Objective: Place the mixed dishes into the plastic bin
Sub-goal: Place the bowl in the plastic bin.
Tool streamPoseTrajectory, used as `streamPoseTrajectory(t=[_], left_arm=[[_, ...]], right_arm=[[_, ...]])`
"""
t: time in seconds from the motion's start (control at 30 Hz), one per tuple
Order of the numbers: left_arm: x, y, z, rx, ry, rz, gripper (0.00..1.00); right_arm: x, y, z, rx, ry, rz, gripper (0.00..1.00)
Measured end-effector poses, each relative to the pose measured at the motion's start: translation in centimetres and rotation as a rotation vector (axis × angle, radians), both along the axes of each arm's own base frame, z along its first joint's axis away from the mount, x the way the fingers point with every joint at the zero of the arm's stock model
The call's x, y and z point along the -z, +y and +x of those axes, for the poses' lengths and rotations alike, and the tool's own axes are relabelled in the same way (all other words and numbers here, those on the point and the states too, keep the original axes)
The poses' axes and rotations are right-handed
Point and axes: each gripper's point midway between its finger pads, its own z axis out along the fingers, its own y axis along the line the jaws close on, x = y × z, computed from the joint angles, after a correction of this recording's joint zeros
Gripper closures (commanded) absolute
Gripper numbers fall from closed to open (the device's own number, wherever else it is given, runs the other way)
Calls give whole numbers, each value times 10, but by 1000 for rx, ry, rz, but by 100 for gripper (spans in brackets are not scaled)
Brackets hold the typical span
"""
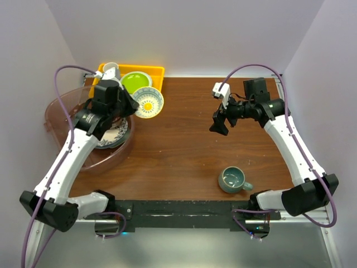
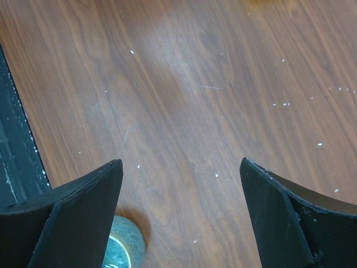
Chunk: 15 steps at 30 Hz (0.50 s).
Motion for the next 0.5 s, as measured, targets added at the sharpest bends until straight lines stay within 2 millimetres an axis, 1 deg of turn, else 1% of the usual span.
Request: streamPoseTrajectory(t=[0.13, 0.23, 0.37, 0.5], left_arm=[[-17, 27, -1, -85, -59, 21, 100], [-23, 49, 1, -152, -81, 38, 100], [-21, 79, 5, -240, -73, 59, 100], [-17, 105, 6, -306, -58, 74, 100]], right_arm=[[7, -2, 1, 20, 23, 6, 9], [9, -2, 2, 28, 29, 11, 9], [11, -3, 4, 39, 35, 13, 9], [13, -4, 4, 45, 39, 14, 9]])
